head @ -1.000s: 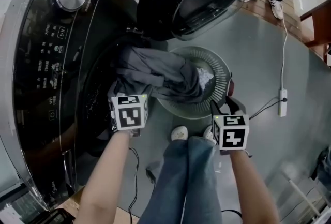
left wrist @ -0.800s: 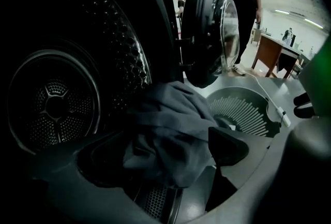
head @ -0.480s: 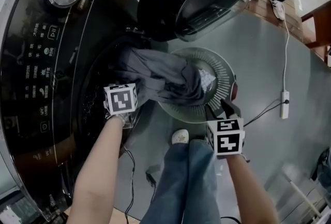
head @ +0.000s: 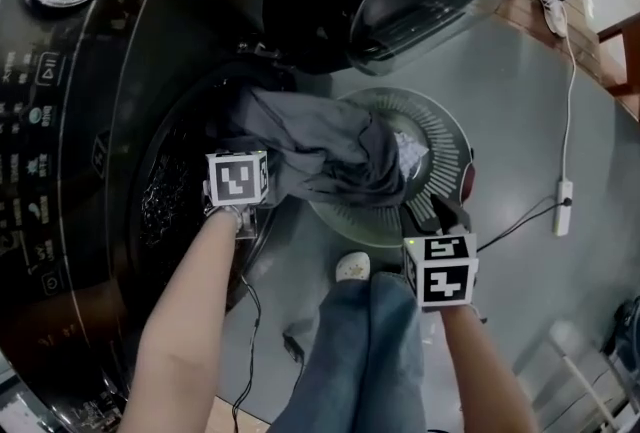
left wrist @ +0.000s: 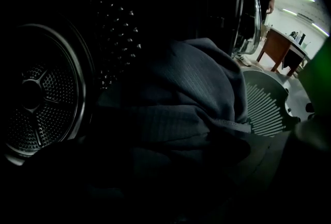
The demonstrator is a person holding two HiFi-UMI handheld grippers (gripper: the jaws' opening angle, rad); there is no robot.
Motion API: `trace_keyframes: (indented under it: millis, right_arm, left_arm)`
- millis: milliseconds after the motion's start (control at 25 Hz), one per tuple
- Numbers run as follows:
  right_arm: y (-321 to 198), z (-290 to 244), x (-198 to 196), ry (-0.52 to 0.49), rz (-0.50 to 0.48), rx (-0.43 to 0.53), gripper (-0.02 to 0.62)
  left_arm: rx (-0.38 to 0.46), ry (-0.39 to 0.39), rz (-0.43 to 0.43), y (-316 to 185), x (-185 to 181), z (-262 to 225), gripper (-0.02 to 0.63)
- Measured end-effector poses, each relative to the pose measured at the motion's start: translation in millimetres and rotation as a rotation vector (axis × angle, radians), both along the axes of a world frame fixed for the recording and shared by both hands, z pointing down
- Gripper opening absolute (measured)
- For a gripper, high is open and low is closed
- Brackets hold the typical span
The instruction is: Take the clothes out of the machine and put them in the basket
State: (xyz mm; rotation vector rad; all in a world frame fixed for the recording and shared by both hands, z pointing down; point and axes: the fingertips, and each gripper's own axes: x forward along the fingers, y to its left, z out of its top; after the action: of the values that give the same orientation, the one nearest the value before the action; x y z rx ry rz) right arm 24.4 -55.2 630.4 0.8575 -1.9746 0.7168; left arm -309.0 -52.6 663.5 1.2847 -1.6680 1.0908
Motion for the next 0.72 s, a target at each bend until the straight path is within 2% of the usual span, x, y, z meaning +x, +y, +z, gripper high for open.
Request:
trace_keyframes:
  millis: [280, 400, 560, 720]
  right_arm:
    - [-8.6, 13.8, -2.1, -0.009, -0.006, 0.002, 0.210]
    - [-10.2, 16.4, -0.1, -0.013, 0.001, -0.005, 0.210]
    - [-11.5, 12.1, 0.3, -0.024, 0.003, -0.003, 0.210]
    - [-8.5, 4.4, 3.8, -0.026, -0.010, 0.001, 0.209]
  left_arm:
    - [-0.050, 0.090, 0.060, -9.3, 7.3, 19.8, 0.509]
    - [-0.061, 0.073, 0.085, -8.3, 8.9, 19.7, 0.506]
    - [-0.079, 0.037, 0.146, -6.9, 12.7, 14.5, 0.414]
    - [-0.084, -0.025, 0.155, 0.1, 12.6, 5.4, 0.297]
